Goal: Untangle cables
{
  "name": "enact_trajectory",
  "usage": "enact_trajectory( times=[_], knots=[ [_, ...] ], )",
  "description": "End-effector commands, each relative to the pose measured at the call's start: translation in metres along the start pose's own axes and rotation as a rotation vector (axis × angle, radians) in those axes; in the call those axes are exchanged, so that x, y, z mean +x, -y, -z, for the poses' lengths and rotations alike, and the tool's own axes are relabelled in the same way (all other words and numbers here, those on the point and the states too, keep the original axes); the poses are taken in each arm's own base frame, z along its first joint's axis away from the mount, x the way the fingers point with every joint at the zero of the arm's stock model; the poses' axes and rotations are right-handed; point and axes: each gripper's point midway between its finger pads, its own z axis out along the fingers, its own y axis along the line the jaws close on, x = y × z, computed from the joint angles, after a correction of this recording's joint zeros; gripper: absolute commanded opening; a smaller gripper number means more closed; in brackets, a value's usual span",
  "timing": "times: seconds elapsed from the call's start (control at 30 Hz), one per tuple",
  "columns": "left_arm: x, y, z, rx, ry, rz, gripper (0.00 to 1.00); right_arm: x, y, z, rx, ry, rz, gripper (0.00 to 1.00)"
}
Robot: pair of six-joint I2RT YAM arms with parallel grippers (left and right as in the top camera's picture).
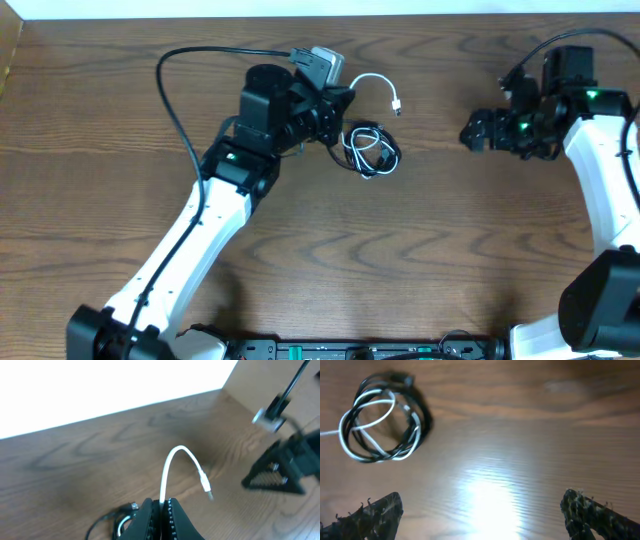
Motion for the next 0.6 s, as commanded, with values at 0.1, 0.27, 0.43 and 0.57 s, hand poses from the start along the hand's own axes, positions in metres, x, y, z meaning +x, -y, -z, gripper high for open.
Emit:
enact_trajectory(
  times=[0.1, 0.27, 0.43, 0.57],
  knots=[
    [-0.032, 0.01, 0.024, 0.013, 0.083, -0.019, 0.08, 0.024, -0.037, -0.029, -0.115, -0.07, -0.006, 0.98],
    [-0.038, 0.014, 0.031, 0.018, 0.102, 0.004, 0.07, 0.028, -0.054, -0.058, -0.12, -0.039, -0.017, 0.95],
    [-0.042, 0.018, 0.035, 0.026, 0.113, 0.013, 0.08, 0.027, -0.068, -0.079, -0.108, 0.015, -0.014, 0.89],
    [-0.042, 0.023, 0.039, 0.047, 0.108, 0.011, 0.08, 0.028, -0.084, -0.091, -0.133, 0.051, 0.013, 0.72]
  ],
)
